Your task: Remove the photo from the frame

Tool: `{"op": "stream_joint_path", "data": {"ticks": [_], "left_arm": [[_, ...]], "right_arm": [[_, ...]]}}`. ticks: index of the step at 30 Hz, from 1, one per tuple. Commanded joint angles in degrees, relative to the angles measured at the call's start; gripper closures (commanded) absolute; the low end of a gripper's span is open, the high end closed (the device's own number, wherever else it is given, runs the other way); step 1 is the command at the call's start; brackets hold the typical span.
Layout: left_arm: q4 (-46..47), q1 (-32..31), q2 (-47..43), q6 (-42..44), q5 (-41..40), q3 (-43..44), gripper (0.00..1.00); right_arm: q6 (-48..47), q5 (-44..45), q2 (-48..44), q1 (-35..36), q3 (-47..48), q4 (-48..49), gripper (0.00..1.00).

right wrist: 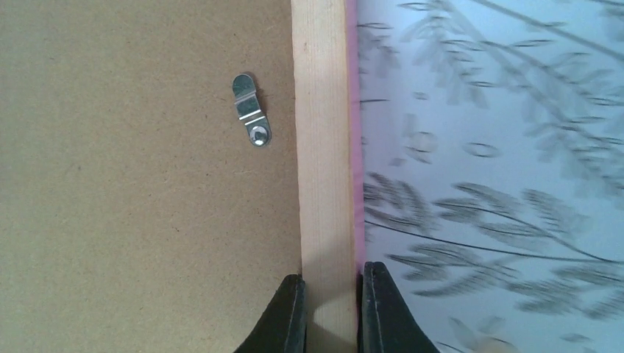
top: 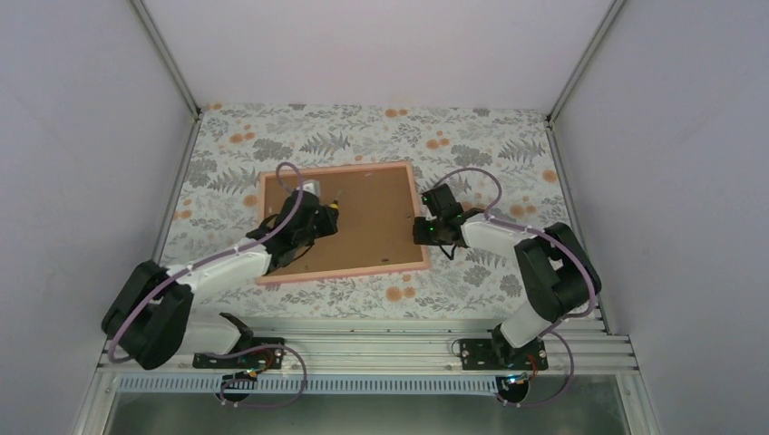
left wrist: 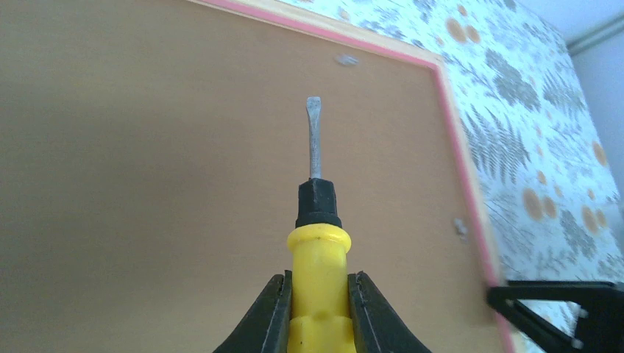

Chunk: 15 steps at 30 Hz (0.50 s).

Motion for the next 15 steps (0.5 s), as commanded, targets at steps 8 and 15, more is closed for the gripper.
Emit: {"op": "stream_joint_path", "data": {"ticks": [8,15], "left_arm": [[-11.6,12.2,-11.7,6.5,-2.4,-4.5,0.98],[-13.6,24.1,-13.9,7.9,2.9,-5.8,0.98]], "right_arm": [[-2.9,2.3,-7.5,-10.0,-3.8,-3.4,0.92],[-3.7,0.7,-8.4,-16.2,-6.0,-2.9,0.9]]}}
